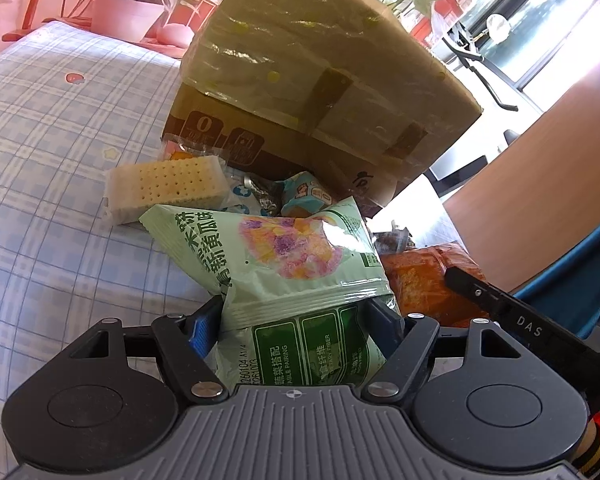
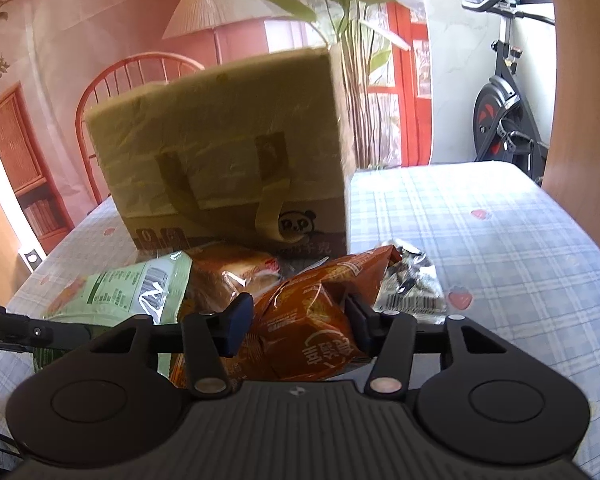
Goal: Organize snacks
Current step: 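Lift the green seed bag with the left tool while the right tool grasps the orange packet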
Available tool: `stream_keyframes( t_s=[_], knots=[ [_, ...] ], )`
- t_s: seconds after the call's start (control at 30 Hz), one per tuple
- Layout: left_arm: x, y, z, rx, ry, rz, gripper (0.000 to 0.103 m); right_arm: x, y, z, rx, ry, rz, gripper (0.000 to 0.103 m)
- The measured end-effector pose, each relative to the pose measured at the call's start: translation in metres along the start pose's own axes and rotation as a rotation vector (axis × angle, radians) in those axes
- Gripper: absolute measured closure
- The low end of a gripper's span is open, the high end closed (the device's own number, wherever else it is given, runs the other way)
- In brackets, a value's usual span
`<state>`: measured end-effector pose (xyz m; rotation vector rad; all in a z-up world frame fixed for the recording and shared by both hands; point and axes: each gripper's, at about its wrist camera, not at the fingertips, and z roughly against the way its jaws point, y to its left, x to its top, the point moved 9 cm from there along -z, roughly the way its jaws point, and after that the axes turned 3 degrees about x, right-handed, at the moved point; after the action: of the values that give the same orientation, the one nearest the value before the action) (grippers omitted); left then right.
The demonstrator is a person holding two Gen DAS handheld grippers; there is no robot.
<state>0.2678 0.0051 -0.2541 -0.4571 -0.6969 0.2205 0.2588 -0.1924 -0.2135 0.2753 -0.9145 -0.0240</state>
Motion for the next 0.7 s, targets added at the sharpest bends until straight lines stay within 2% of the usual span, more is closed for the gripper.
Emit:
stream_keyframes(
  t_s=[0.07, 0.3, 0.7],
  knots=[
    [0.002, -0.001, 0.002, -0.004, -0.01, -0.004, 0.027, 0.003, -0.002, 0.004, -0.01, -0.005, 0.006, 0.07],
    [0.006, -0.003, 0.008, -0.009, -0.033, -0.003, 0.028, 0.0, -0.008, 0.012, -0.008, 0.001, -0.004, 0.071],
    [0.014, -0.009, 0.02, -0.03, -0.086, -0.025, 0.028, 0.023, -0.005, 0.032, -0.014, -0.088, 0.019, 0.074]
  ],
)
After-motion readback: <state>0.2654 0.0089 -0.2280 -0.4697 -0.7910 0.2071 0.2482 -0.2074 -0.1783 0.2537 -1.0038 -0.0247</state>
